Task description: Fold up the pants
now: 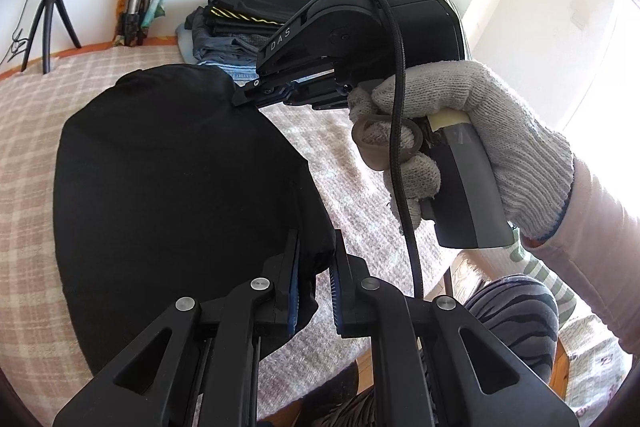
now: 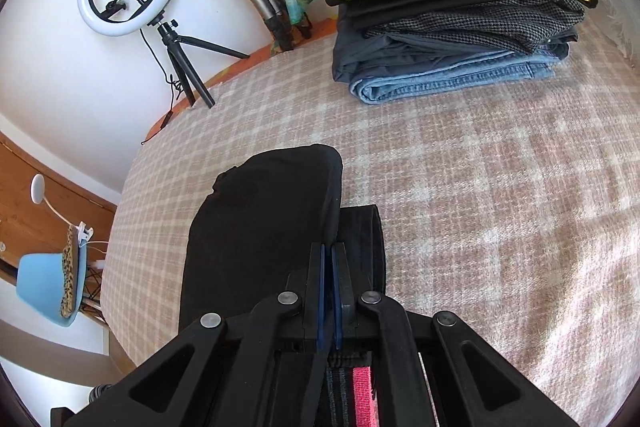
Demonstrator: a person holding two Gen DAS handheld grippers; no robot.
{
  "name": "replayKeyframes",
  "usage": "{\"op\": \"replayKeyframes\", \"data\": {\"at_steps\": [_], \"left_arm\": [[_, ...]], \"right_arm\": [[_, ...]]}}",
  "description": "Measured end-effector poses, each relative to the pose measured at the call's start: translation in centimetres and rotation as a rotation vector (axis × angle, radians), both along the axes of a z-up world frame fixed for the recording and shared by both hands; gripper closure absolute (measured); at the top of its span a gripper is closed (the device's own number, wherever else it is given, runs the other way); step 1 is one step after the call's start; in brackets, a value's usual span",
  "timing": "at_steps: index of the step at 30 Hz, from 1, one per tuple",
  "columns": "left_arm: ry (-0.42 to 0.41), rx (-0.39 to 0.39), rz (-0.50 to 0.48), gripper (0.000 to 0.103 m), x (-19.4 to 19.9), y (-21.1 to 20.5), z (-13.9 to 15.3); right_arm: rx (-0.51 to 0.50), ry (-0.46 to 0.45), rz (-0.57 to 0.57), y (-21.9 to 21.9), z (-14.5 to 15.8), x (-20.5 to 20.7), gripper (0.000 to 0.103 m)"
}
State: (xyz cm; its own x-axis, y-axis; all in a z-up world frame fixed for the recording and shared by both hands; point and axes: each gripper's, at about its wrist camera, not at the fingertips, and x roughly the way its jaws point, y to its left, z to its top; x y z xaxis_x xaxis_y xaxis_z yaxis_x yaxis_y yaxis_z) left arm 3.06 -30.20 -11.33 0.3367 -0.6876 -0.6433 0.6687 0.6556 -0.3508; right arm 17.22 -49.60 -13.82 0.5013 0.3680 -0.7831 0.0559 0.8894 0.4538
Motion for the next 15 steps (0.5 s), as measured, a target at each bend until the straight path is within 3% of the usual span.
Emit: {"op": "replayKeyframes", "data": {"at_steps": [6,10,15], "left_arm": [[0.008,0.028,-0.016,0.092,-0.6,-0.9,-1.0],[0.014,0.042,-0.058,0.078,-1.3,-1.9,-1.3],[0.006,0.062,-0.109,0.076,-3.0,-1.7,-1.1]], "right_arm": [[-0.010,0.025,-0.002,-0.6,-2.2,0.0,0.102],[-0.028,0.026,-0.005,-0.5,-2.9,0.2,0.102],[-0.063,0.012,-0.004,-0.5,-3.1,0.2,0.097]]}}
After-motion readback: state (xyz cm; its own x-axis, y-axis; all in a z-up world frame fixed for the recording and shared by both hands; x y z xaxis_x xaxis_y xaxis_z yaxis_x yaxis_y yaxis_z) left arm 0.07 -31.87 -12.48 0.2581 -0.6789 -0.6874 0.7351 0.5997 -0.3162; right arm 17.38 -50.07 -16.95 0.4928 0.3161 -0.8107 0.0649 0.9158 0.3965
